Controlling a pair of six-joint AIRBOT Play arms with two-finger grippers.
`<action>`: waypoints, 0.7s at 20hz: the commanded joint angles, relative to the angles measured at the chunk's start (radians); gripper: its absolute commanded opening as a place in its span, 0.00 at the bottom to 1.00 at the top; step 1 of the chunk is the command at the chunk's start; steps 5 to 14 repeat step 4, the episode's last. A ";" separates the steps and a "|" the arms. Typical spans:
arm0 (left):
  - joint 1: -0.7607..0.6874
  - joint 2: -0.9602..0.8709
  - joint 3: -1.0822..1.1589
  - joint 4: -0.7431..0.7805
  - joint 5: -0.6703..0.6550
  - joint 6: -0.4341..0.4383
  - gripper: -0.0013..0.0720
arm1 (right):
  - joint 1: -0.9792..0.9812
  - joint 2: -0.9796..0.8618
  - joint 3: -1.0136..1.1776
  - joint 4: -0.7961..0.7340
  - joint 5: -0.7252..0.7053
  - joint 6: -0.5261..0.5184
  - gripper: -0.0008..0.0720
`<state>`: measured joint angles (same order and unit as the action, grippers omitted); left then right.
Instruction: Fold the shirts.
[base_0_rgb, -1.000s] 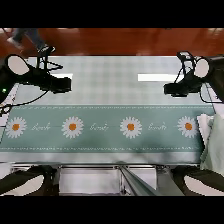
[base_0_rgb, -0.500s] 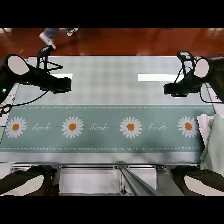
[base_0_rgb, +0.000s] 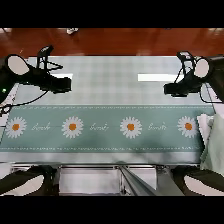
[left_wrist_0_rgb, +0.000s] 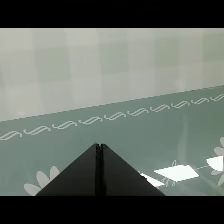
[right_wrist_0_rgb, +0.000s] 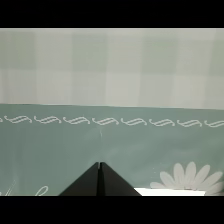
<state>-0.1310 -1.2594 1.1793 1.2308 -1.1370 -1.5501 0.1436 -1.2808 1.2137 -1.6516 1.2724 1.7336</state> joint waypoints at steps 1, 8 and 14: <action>0.000 0.000 0.000 0.000 0.000 0.000 0.04 | 0.001 0.000 0.000 0.000 0.000 0.000 0.04; 0.000 0.000 0.000 0.000 0.000 0.000 0.04 | 0.001 0.000 -0.001 0.000 0.000 0.000 0.04; 0.000 0.000 0.000 0.000 0.000 0.000 0.04 | 0.001 0.000 -0.001 0.000 0.000 0.000 0.04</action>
